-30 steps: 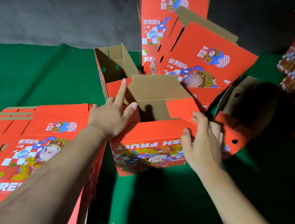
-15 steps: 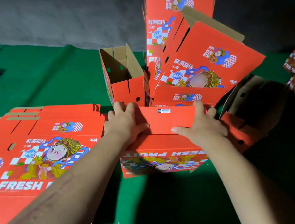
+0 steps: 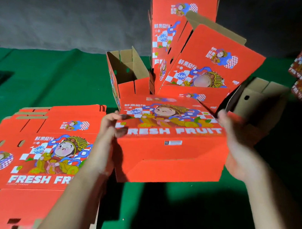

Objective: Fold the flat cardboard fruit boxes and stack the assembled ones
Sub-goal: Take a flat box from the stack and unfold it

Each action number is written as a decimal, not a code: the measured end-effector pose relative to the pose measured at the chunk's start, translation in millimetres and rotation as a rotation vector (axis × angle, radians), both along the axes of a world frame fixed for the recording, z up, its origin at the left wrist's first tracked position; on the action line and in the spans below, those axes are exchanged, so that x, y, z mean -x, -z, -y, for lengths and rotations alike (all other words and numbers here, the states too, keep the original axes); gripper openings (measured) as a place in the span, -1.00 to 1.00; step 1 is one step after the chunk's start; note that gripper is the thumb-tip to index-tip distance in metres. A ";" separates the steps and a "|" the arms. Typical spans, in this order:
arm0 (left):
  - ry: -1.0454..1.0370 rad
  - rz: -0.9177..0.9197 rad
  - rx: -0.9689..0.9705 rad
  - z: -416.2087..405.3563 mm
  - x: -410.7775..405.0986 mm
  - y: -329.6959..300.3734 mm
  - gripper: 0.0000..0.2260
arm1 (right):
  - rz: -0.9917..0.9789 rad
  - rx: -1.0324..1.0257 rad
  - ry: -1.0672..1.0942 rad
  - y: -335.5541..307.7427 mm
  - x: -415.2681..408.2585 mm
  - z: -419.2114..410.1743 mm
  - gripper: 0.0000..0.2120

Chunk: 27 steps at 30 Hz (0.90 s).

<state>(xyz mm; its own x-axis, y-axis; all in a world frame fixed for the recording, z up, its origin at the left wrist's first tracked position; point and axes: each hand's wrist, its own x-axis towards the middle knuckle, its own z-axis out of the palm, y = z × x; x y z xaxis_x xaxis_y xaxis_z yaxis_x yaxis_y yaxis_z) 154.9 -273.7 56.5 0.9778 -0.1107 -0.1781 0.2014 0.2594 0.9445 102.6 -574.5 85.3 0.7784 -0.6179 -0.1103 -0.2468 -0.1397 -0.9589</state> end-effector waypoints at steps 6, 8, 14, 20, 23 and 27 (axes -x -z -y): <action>0.186 -0.170 -0.012 -19.3 42.2 60.4 -0.38 | -0.055 -0.198 -0.576 48.8 48.1 -5.4 -0.51; 0.228 -0.104 -0.057 -17.8 53.3 79.5 -0.39 | 0.025 -0.167 -0.593 58.1 58.3 -6.0 -0.38; 0.003 0.132 -0.287 33.3 64.9 100.0 -0.41 | 0.009 0.151 -0.214 95.0 71.1 7.6 -0.30; 0.258 0.248 -0.998 114.8 37.8 107.1 -0.50 | -0.111 -0.213 0.043 121.2 45.7 26.7 -0.20; 0.782 0.151 -0.849 153.5 26.5 118.7 -0.36 | -0.203 -0.302 -0.062 135.0 39.0 3.3 0.00; 0.786 0.256 -0.542 197.4 11.9 117.8 -0.56 | -0.074 -0.244 0.075 148.9 20.0 -7.1 0.11</action>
<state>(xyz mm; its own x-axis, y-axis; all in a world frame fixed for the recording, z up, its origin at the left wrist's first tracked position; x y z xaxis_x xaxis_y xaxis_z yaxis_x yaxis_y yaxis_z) 143.0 -471.2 -61.3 0.6774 -0.7108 -0.1897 -0.0961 -0.3412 0.9351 82.5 -567.4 -63.5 0.7154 -0.6221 -0.3180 -0.3185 0.1147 -0.9410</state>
